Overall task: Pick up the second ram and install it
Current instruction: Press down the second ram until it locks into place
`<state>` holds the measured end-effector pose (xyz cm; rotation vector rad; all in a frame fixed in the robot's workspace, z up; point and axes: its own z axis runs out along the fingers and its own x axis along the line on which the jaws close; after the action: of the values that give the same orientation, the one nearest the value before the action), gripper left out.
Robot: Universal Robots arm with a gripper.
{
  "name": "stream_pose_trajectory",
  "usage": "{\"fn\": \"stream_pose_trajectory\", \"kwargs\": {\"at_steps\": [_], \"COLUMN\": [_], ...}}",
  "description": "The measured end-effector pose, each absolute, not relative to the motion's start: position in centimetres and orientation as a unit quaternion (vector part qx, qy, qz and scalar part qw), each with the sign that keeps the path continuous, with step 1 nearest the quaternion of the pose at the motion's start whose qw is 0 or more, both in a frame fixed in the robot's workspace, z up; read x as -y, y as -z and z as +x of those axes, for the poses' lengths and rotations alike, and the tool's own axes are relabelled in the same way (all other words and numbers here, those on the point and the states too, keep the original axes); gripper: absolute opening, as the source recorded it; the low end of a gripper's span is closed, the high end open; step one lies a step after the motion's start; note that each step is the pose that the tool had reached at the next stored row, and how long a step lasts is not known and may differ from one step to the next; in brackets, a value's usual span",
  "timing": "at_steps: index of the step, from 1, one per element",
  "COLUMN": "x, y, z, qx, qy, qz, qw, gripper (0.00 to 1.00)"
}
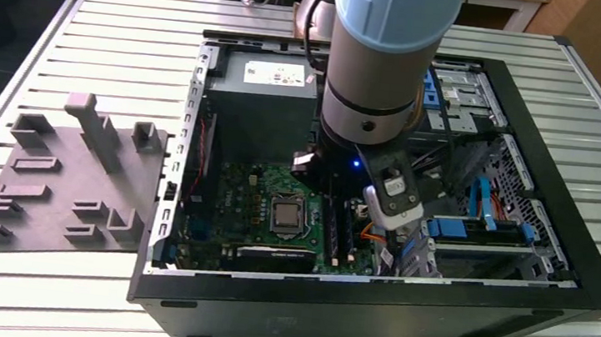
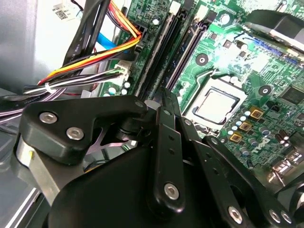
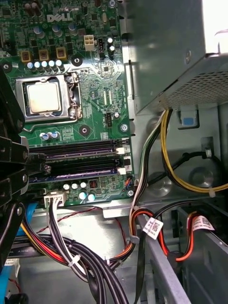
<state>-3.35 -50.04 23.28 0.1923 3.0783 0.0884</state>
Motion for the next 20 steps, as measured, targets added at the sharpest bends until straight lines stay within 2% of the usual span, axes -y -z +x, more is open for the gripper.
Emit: {"fn": "stream_pose_trajectory", "kwargs": {"at_steps": [20], "x": [50.85], "y": [-23.28], "z": [-3.35], "qx": [-0.997], "qy": [-0.029], "qz": [0.062], "qw": [0.028], "gripper": [0.11]}}
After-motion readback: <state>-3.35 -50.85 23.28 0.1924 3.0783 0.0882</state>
